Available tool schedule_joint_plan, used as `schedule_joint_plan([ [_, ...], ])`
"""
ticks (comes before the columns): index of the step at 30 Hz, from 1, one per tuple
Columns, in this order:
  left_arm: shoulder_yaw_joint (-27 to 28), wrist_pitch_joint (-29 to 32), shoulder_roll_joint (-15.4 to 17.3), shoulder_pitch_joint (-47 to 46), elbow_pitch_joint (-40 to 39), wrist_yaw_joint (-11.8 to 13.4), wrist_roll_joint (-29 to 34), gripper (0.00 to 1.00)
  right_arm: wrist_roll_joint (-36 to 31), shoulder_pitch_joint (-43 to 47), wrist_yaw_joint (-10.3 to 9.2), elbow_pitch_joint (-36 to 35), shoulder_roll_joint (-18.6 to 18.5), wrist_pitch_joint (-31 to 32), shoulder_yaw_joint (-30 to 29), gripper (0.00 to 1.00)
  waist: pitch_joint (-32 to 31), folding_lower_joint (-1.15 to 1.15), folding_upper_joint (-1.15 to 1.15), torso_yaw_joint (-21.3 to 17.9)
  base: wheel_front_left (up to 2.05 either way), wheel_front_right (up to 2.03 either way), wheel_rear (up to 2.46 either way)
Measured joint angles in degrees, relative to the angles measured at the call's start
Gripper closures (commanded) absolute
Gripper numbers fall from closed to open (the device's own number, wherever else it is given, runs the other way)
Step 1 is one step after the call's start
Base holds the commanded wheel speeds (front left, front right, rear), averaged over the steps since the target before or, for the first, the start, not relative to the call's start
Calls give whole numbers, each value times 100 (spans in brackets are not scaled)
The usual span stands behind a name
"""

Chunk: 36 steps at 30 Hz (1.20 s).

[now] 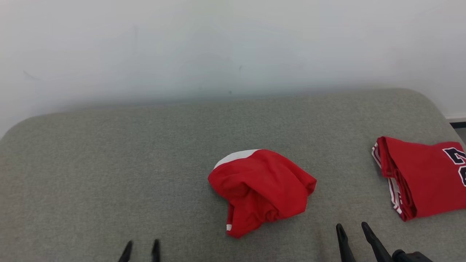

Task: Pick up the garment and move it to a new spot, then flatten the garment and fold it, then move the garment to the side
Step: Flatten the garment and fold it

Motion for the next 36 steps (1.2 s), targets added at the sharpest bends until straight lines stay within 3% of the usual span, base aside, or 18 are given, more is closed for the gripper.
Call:
schedule_joint_plan([
  [6,-957,851,73,-925,326,-8,-632,0,2,-85,0,1,1,31,82,0,89,1,0,-202,0,0,0],
  [14,-2036,1515,257,-1534,749,-9,-1301,0,24,-247,0,34,56,15,234,0,212,1,0,-685,0,0,0],
  [27,-2303,1547,349,-1847,1276,43,-1572,0,51,-348,0,137,89,-112,268,0,507,1,0,-1413,0,0,0],
  [28,-2323,1532,354,-1855,1285,43,-1570,42,51,-348,0,146,90,-127,263,0,526,1,0,-1435,0,0,0],
  [29,-2319,1512,357,-1867,1291,44,-1568,60,51,-347,0,157,90,-129,256,0,539,1,0,-1449,0,0,0],
  [30,-2313,1499,358,-1886,1289,45,-1568,100,51,-348,0,168,90,-130,256,0,543,1,1,-1453,0,0,0],
  [36,-2260,1324,241,-2020,871,38,-1862,100,51,-405,0,211,82,-133,335,0,437,0,0,-1370,0,0,0],
])
